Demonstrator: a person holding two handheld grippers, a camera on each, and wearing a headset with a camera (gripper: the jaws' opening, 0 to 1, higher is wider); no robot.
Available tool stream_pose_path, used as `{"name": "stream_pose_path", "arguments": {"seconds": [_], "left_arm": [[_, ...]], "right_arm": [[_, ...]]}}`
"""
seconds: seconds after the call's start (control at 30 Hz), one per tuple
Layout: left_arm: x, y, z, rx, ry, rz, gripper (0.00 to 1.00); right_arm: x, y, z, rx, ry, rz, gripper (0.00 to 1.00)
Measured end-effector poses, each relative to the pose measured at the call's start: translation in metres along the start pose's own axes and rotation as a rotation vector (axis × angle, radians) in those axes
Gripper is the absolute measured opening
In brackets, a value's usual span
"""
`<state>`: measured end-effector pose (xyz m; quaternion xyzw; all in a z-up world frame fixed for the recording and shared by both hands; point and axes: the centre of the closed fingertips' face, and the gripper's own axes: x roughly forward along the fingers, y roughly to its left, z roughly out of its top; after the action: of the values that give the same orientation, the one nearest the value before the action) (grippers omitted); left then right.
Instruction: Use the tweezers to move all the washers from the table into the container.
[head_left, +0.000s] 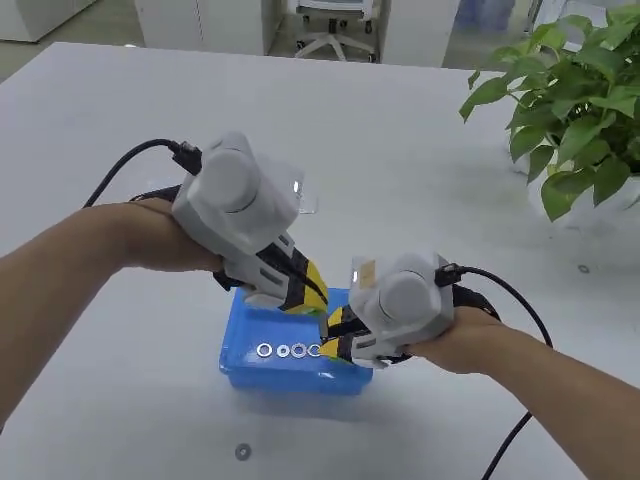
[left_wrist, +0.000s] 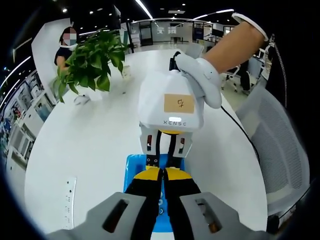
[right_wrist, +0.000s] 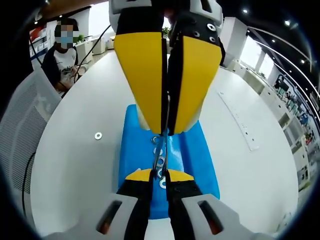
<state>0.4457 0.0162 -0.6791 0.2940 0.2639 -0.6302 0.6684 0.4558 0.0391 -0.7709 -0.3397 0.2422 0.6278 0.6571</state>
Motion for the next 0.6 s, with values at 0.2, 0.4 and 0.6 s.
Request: {"name": "stream_pose_path", "arguments": {"seconds": [0.2,0.4,0.6], "left_arm": [[-0.012,-0.008,0.007,0.01,0.004,0.016,0.05],[-0.023,-0.017,0.011,0.016,0.011,0.027,0.05],[-0.031,-0.027,0.013,0.018,0.014,0.038,0.05]], "right_arm": [[-0.008,0.006,0.013,-0.016,-0.005,-0.01,0.11],[-0.013,0.012,0.024,-0.031,-0.012,-0.017,0.11],[-0.016,0.02,0.033,-0.036,-0.023,-0.022,0.11]]}}
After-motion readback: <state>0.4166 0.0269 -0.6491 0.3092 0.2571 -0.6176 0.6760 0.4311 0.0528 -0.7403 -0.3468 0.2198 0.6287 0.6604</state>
